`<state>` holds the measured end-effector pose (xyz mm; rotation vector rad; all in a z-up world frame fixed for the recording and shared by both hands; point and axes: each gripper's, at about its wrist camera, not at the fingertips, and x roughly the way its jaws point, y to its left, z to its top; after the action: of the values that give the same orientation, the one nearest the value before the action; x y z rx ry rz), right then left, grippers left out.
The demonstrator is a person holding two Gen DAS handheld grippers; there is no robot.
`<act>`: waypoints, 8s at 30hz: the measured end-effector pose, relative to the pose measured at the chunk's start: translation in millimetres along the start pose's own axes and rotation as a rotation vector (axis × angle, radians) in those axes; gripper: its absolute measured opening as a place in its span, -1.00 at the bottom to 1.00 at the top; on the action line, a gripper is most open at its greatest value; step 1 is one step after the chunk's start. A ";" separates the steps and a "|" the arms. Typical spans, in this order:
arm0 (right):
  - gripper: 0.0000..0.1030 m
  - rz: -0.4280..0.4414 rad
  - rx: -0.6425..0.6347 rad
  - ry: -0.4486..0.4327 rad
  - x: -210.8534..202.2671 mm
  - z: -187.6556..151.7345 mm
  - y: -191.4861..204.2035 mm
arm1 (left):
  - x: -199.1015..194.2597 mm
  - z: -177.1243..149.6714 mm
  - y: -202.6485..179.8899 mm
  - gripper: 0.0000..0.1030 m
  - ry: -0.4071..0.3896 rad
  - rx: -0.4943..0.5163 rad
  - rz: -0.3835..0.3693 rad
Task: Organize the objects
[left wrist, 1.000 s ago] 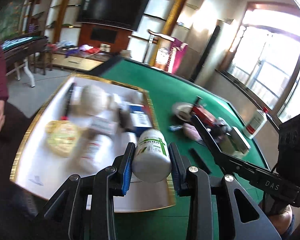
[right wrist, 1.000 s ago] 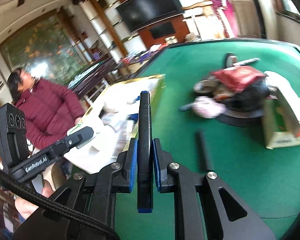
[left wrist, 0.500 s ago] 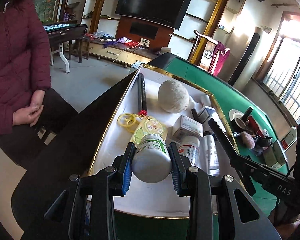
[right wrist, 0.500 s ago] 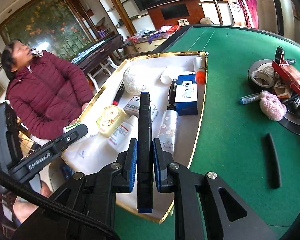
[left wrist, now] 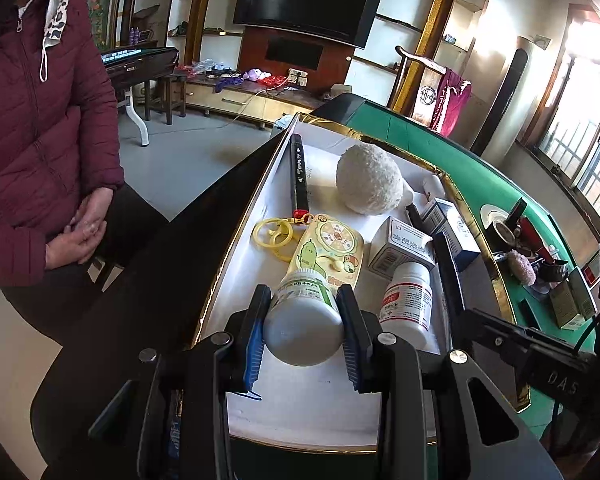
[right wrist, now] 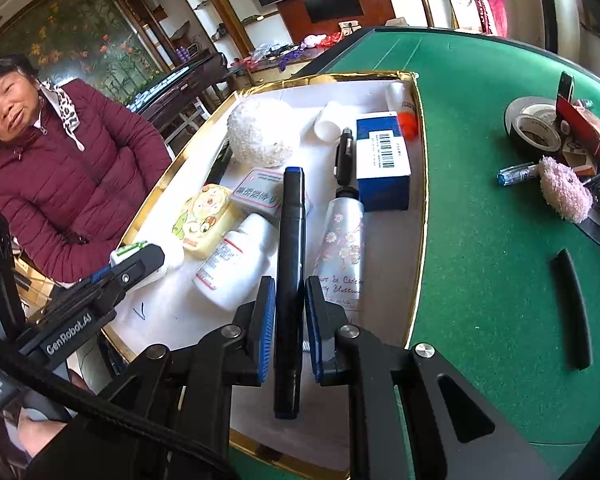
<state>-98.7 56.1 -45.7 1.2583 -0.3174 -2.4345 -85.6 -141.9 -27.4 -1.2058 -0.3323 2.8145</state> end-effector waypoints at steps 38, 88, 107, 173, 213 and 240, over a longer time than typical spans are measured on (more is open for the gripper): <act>-0.42 -0.130 0.183 -0.435 -208.3 -15.1 -198.0 | 25.6 -9.8 -243.2 -0.12 0.337 0.175 -0.353; -0.52 -0.150 0.049 -0.383 -190.7 -11.4 -201.1 | 59.5 -54.7 -296.7 -0.86 0.139 0.493 -0.137; -0.52 -0.115 0.107 -0.322 -169.3 -23.1 -204.8 | 64.6 -46.4 -278.1 -0.83 0.161 0.376 -0.214; -0.51 0.229 0.002 -0.115 -83.2 -14.0 -69.1 | -15.0 -6.4 -55.5 -0.84 -0.064 0.004 -0.271; -0.50 0.016 -0.144 -0.026 -6.6 -15.1 5.1 | 7.3 -12.2 -40.0 -0.84 0.017 0.005 -0.136; -0.24 0.054 -0.093 -0.153 -56.6 -4.3 -20.5 | -12.5 -7.9 -49.7 -0.80 0.037 0.019 -0.146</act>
<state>-70.0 98.9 -14.1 1.0147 -0.2722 -2.4738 -72.7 -93.8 -12.8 -1.1765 -0.3740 2.6623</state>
